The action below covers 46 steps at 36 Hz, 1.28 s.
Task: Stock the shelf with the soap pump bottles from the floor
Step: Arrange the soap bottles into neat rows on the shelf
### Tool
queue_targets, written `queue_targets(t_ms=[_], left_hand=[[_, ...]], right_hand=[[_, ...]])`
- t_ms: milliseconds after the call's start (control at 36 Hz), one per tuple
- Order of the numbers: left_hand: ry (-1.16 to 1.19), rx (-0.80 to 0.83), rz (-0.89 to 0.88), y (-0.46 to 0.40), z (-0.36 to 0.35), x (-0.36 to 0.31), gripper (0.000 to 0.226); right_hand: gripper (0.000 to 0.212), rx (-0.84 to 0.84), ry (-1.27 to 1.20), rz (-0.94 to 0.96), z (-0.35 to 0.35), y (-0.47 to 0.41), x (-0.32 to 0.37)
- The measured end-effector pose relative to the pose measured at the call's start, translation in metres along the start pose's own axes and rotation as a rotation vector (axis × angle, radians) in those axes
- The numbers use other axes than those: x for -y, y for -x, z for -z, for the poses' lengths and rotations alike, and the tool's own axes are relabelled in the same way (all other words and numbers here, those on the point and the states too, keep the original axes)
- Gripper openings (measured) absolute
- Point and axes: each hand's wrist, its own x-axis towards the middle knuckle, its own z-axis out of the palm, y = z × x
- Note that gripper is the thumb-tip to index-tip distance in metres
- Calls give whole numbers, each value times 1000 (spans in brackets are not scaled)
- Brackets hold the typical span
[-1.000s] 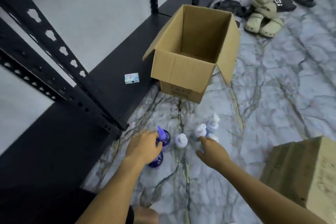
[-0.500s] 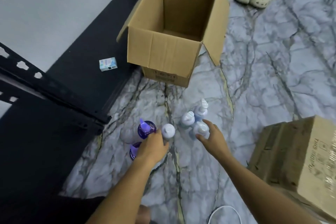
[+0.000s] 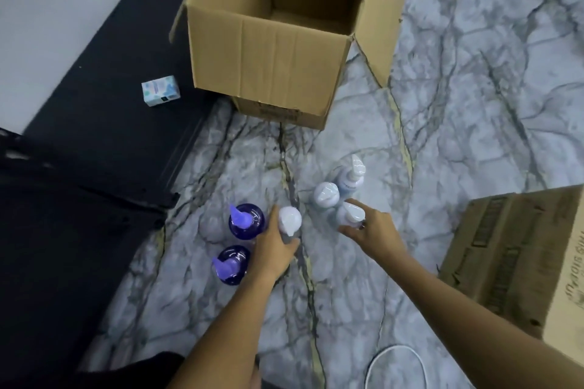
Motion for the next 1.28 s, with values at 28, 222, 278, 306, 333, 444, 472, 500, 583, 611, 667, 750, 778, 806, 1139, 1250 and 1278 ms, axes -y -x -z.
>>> queue_targets(t_ms=[28, 222, 278, 306, 333, 444, 472, 500, 583, 611, 667, 750, 778, 806, 1139, 1250, 1278], left_hand=[[15, -20, -1, -2, -3, 1, 92], [97, -157, -22, -9, -17, -1, 66], [101, -188, -25, -10, -19, -1, 59], [94, -198, -29, -10, -19, -1, 55], [85, -206, -32, -10, -19, -1, 53], [59, -222, -49, -6, -18, -1, 48], [45, -224, -62, -5, -18, 0, 47], [27, -227, -77, -4, -17, 0, 45], [-20, -222, -115, 0, -14, -3, 44], [-32, -214, -126, 2, -13, -4, 43], [-46, -192, -141, 7, -11, -7, 43], [-52, -185, -143, 16, -4, -14, 45], [-42, -191, -145, 19, -1, -17, 46], [-28, -198, -145, 22, 2, -19, 46], [101, -128, -207, 69, 50, -51, 54], [121, -134, -238, 86, 67, -62, 59], [138, -137, -245, 90, 72, -64, 55]], right_hand=[[37, -3, -2, 6, -1, -1, -1], [37, -15, -19, 42, -4, -4, -7], [40, -17, -25, 47, -4, -4, -8], [41, -20, -31, 44, -5, -3, -8], [42, -22, -36, 38, -6, -3, -8], [45, -13, -29, 14, -6, -3, -8], [45, -9, -25, 14, -6, -3, -8], [44, -7, -25, 14, -5, -3, -7], [45, -5, -42, 5, -5, -3, -5], [45, -5, -42, 2, -4, -2, -5], [47, -4, -44, -5, -4, -1, -4], [47, -2, -62, -31, -3, 1, 0], [47, 1, -71, -42, -3, 2, 2], [47, 9, -84, -55, -3, 2, 4], [54, -14, -183, -189, 26, 25, 32], [66, -50, -216, -119, 41, 37, 42], [67, -66, -223, -86, 45, 40, 46]])
